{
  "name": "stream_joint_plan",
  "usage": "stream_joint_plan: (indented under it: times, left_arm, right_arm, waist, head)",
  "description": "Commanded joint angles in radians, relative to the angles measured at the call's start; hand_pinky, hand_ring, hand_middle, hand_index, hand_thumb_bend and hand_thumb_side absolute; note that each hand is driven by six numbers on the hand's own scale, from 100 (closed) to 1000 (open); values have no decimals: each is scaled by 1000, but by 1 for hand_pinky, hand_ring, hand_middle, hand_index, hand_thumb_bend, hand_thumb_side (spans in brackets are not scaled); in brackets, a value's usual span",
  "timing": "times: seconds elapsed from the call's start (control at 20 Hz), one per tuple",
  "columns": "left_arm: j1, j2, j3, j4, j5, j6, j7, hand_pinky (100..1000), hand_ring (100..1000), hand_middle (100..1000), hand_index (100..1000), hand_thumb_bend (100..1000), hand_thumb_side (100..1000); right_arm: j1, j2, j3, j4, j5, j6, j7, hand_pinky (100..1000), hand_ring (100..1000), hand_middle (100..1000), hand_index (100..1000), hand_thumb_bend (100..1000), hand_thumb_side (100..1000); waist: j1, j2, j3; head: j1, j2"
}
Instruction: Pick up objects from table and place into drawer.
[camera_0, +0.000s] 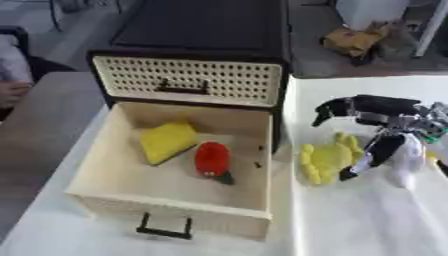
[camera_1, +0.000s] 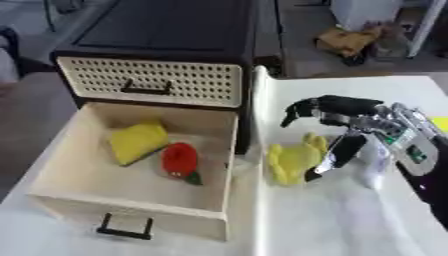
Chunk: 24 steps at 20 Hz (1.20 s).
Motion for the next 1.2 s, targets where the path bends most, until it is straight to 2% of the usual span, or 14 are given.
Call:
stream_joint_plan:
  times: [0.05,0.2,0.5,1.2]
  left_arm:
    - [-9,7,11,-13,-8,6,0,934,889,804,1000,286,974]
    - [-12,1,13,-13,-12,13,6,934,889,804,1000,283,976]
    - [-17,-2,15,-13,-18,23,15,934,889,804,1000,273,977]
    - [-26,-14,18,-13,-24,43,29,936,889,803,1000,254,986]
  right_arm:
    - [-12,-28,-5,4,12,-255,253,826,942,747,846,787,368]
    - [-18,-20,-9,23,30,-255,256,832,949,756,871,789,354]
    - [-33,-5,-14,62,68,-255,256,828,941,731,834,778,347]
    - [-39,12,-15,115,102,-255,182,801,892,620,742,775,336]
  waist:
    - [-1,-13,1]
    - [-2,-12,1]
    - [-6,-10,3]
    - [-10,-3,11]
  head:
    - [2,-4]
    - [1,1]
    - [4,12]
    - [1,27]
